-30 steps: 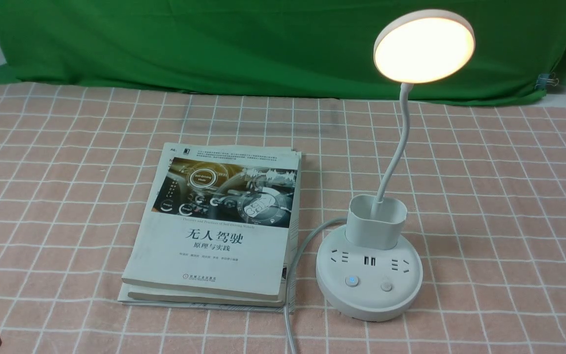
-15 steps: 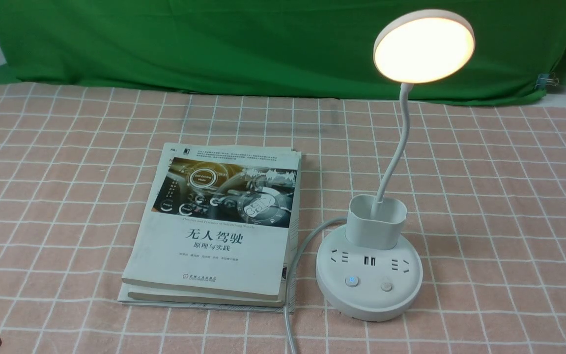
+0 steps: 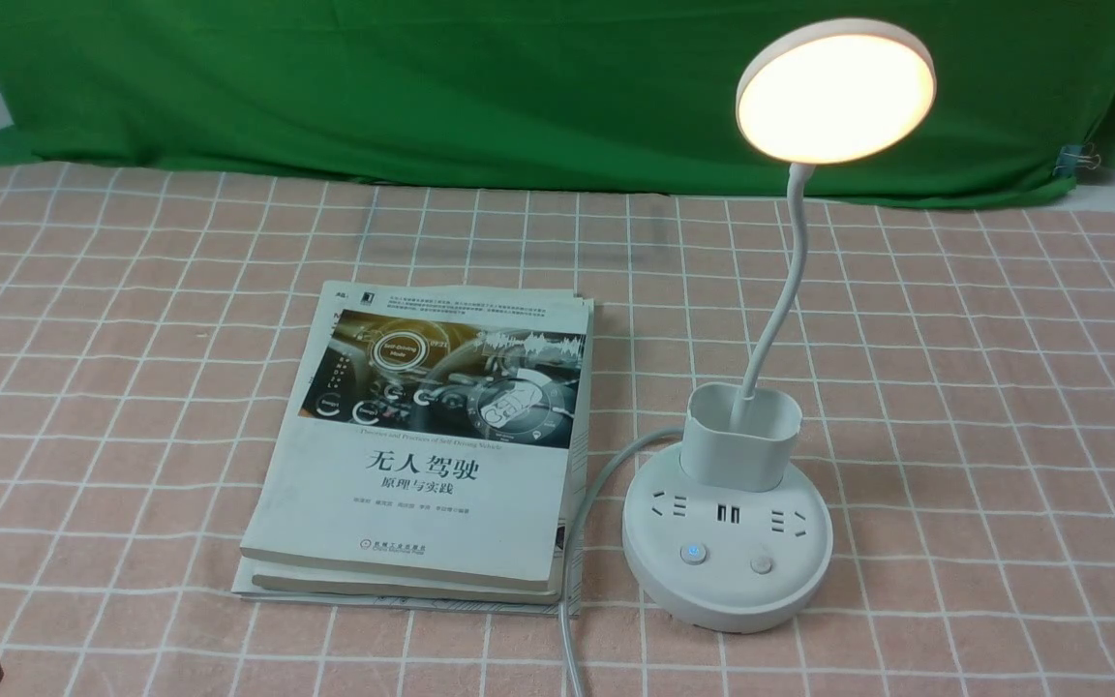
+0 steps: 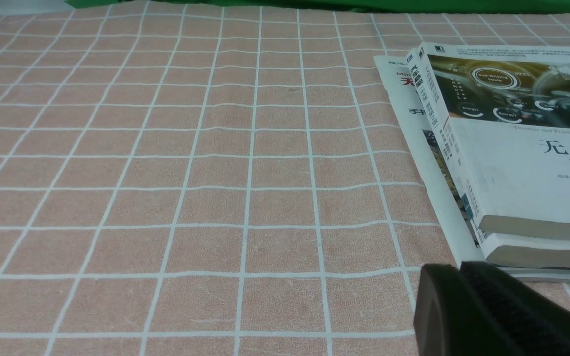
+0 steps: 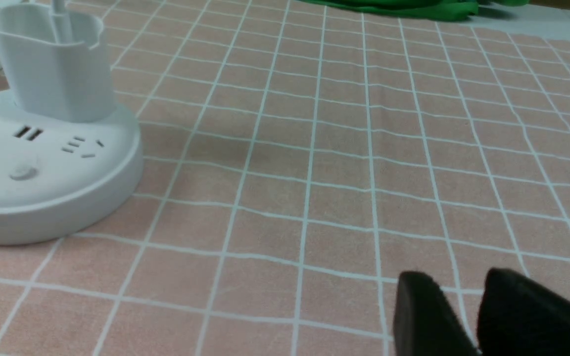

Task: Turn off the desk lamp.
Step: Use the right arm to press the button switch on the lamp holder

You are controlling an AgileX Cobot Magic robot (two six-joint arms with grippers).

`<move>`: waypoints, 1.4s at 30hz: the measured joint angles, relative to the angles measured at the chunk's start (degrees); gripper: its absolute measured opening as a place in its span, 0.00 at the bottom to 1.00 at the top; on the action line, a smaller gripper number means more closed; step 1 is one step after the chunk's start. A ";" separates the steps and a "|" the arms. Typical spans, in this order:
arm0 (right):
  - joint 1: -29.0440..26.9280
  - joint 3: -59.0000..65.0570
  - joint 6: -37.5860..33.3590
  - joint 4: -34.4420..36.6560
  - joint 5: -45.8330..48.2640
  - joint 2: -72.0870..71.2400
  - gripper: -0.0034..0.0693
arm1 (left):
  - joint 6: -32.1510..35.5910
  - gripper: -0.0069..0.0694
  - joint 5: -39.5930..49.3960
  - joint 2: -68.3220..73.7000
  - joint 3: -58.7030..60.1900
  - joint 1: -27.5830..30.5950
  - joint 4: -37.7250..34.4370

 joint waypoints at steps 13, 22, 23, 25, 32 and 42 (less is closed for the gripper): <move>0.00 0.00 27.93 1.22 -19.99 0.00 0.38 | 0.00 0.10 0.00 0.00 0.00 0.00 0.00; 0.26 -3.55 35.79 1.40 -16.81 1.65 0.28 | 0.00 0.10 0.00 0.00 0.00 0.00 0.00; 0.58 -5.90 34.55 1.40 -13.03 3.42 0.25 | 0.00 0.10 0.00 0.00 0.00 0.00 0.00; 1.87 -12.64 30.21 1.40 -3.82 7.50 0.19 | 0.00 0.10 0.00 0.00 0.00 0.00 0.00; 7.92 -38.52 17.37 1.32 30.69 35.40 0.11 | 0.00 0.10 0.00 0.00 0.00 0.00 0.00; 19.42 -50.45 13.52 1.27 33.86 69.03 0.11 | 0.00 0.10 0.00 0.00 0.00 0.00 0.00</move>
